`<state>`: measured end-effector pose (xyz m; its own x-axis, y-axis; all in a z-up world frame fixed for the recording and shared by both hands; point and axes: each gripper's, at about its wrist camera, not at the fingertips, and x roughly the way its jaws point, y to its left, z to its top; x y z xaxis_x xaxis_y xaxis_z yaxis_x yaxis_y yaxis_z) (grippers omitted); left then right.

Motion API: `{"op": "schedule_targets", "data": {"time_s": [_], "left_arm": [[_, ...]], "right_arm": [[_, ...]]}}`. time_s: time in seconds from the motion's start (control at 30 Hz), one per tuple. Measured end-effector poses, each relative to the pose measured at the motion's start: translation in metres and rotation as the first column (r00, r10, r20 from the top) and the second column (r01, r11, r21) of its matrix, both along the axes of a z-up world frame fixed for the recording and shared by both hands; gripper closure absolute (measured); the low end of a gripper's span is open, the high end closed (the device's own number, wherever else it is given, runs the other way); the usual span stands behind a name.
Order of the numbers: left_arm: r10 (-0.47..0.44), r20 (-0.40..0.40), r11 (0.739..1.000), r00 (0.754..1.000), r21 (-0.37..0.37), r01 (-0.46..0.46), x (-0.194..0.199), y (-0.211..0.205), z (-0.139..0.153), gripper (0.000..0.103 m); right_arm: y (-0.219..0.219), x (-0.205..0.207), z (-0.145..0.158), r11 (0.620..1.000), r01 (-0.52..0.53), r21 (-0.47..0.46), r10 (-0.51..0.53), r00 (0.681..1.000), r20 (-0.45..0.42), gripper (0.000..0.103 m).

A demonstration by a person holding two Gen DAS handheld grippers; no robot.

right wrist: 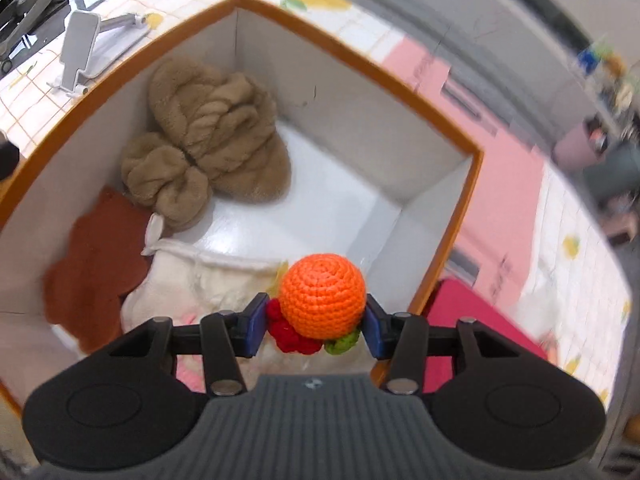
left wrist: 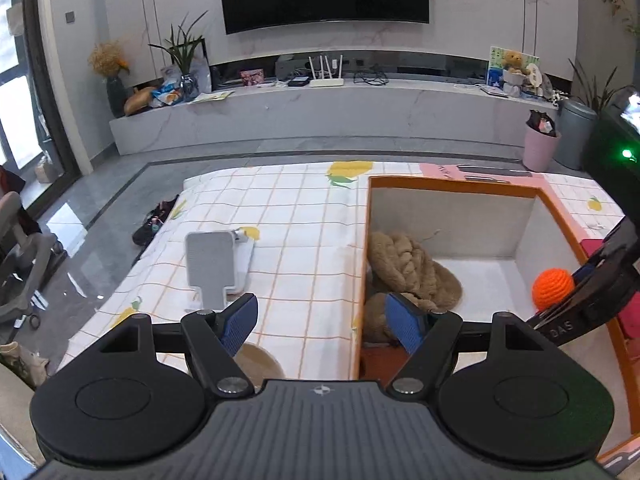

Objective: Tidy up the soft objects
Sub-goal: 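Open the left tool to drop the brown towel while the right tool releases the orange ball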

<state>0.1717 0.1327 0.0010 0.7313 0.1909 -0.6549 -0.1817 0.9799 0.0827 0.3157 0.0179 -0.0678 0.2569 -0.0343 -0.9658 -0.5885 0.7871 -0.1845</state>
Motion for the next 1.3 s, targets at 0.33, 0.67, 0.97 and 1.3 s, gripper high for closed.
{"op": "schedule_targets", "data": {"time_s": [0.33,0.67,0.97,1.3], "left_arm": [[-0.004,-0.018,1.000,1.000,-0.006,0.003,0.001,-0.002,-0.001,0.017],[-0.001,-0.009,1.000,1.000,0.006,0.001,-0.003,-0.004,0.005,0.017],[0.008,-0.008,1.000,1.000,-0.020,-0.008,0.000,0.003,0.003,0.017],[0.016,-0.022,1.000,1.000,0.008,-0.016,0.003,0.003,-0.003,0.017]], "right_arm": [[0.018,-0.017,0.007,0.996,-0.071,-0.051,0.072,0.997,0.016,0.020],[0.017,-0.038,0.041,0.987,-0.143,0.067,0.121,0.960,0.253,0.032],[0.032,0.031,0.002,0.999,-0.037,0.039,0.022,0.946,0.322,0.102],[0.044,0.081,-0.048,0.996,0.033,-0.082,-0.008,0.959,0.284,0.103]]}}
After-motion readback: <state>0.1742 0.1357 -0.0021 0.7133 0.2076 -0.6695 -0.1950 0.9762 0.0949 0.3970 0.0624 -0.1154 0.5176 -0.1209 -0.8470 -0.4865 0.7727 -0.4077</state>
